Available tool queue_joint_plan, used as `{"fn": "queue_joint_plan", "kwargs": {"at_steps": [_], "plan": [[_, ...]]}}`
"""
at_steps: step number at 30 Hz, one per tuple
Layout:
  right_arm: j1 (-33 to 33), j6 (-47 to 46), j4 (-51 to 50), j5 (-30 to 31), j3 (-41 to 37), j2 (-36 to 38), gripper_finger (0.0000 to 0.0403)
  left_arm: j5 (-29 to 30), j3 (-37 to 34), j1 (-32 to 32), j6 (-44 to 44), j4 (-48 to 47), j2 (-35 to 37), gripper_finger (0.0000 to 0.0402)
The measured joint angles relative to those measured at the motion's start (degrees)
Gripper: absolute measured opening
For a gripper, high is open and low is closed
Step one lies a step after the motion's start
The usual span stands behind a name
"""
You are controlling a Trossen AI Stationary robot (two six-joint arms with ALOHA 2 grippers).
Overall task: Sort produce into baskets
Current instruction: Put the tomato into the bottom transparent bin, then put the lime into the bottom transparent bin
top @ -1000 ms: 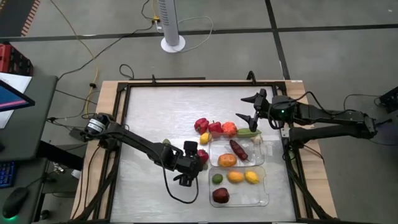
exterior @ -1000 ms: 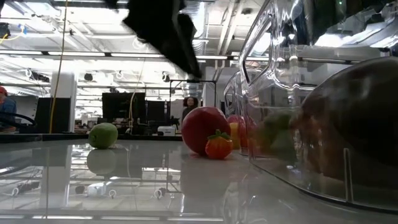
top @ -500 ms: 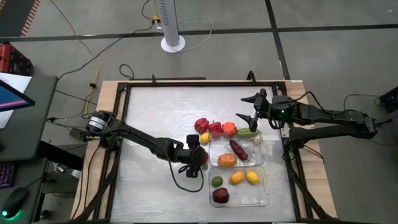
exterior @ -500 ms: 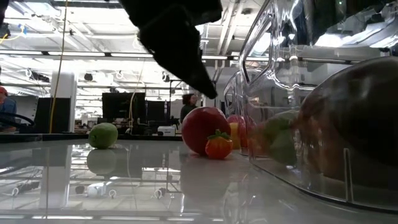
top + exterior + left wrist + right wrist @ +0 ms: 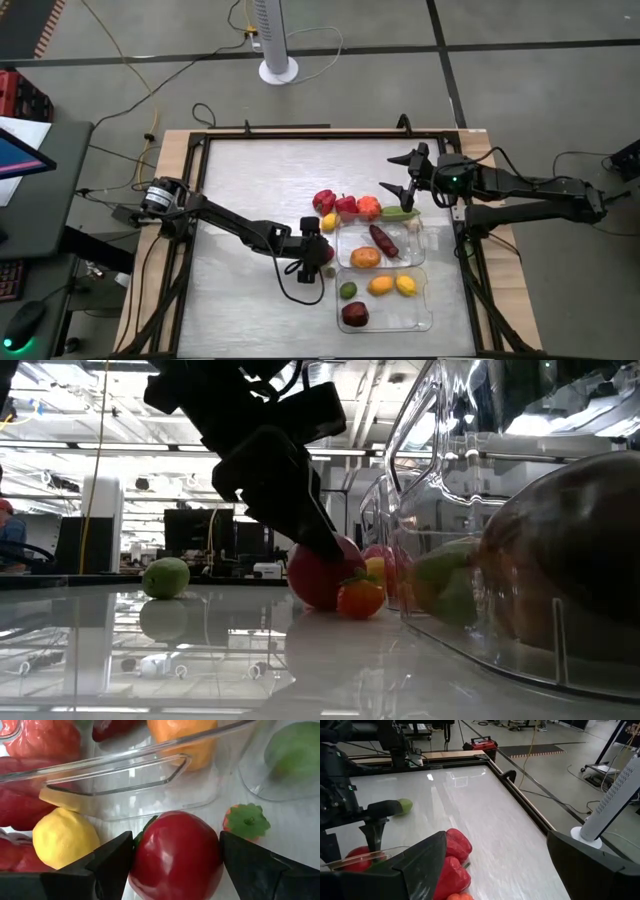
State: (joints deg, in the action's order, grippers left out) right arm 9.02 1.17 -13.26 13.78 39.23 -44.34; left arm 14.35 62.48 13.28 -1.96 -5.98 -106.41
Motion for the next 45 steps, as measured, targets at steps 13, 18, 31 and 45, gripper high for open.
{"fn": "queue_joint_plan", "kwargs": {"at_steps": [13, 18, 31, 45], "plan": [[0.0, 0.1, 0.0, 0.0, 0.0, 0.0, 0.0369, 2.0, -0.2, 0.2, 1.3, -4.7, 6.5, 0.0212], [0.0, 0.2, 0.0, 0.0, 0.0, 0.0, 0.0369, -2.0, -0.2, 0.6, 0.3, -4.9, 12.8, 0.0210], [0.0, 0.0, 0.0, 0.0, 0.0, 0.0, 0.0369, -15.8, -0.2, 4.7, -6.1, 18.8, 12.0, 0.0209], [0.1, 0.1, 0.0, 0.0, 0.0, 0.0, 0.0369, -14.3, 4.0, 5.2, -2.3, 22.5, 5.7, 0.0321]]}}
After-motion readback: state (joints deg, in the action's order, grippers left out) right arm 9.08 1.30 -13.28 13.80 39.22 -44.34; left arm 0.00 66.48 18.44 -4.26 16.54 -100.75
